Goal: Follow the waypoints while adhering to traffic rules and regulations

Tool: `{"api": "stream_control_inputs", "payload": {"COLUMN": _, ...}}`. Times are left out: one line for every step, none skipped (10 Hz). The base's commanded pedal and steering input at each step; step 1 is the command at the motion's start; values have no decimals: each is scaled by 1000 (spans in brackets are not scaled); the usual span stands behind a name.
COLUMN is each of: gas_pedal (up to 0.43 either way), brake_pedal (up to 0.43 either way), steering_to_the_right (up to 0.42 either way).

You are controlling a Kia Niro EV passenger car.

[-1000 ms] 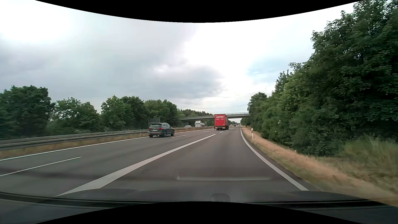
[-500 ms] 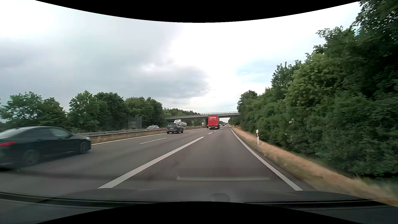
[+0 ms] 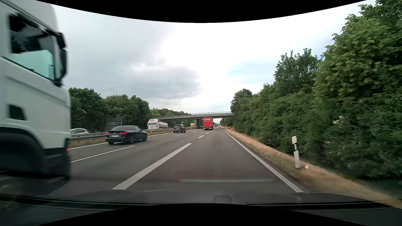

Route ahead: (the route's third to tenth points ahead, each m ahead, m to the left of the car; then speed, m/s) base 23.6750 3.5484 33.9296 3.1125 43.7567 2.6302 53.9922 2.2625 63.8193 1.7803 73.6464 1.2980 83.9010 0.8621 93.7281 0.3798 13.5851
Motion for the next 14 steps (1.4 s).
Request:
{"api": "stream_control_inputs", "payload": {"gas_pedal": 378, "brake_pedal": 0, "steering_to_the_right": 26}}
{"api": "stream_control_inputs", "payload": {"gas_pedal": 398, "brake_pedal": 0, "steering_to_the_right": 21}}
{"api": "stream_control_inputs", "payload": {"gas_pedal": 409, "brake_pedal": 0, "steering_to_the_right": 21}}
{"api": "stream_control_inputs", "payload": {"gas_pedal": 409, "brake_pedal": 0, "steering_to_the_right": 21}}
{"api": "stream_control_inputs", "payload": {"gas_pedal": 409, "brake_pedal": 0, "steering_to_the_right": 21}}
{"api": "stream_control_inputs", "payload": {"gas_pedal": 409, "brake_pedal": 0, "steering_to_the_right": 23}}
{"api": "stream_control_inputs", "payload": {"gas_pedal": 398, "brake_pedal": 0, "steering_to_the_right": 22}}
{"api": "stream_control_inputs", "payload": {"gas_pedal": 378, "brake_pedal": 0, "steering_to_the_right": 19}}
{"api": "stream_control_inputs", "payload": {"gas_pedal": 370, "brake_pedal": 0, "steering_to_the_right": 16}}
{"api": "stream_control_inputs", "payload": {"gas_pedal": 358, "brake_pedal": 0, "steering_to_the_right": 10}}
{"api": "stream_control_inputs", "payload": {"gas_pedal": 358, "brake_pedal": 0, "steering_to_the_right": 7}}
{"api": "stream_control_inputs", "payload": {"gas_pedal": 358, "brake_pedal": 0, "steering_to_the_right": 6}}
{"api": "stream_control_inputs", "payload": {"gas_pedal": 358, "brake_pedal": 0, "steering_to_the_right": 6}}
{"api": "stream_control_inputs", "payload": {"gas_pedal": 358, "brake_pedal": 0, "steering_to_the_right": 5}}
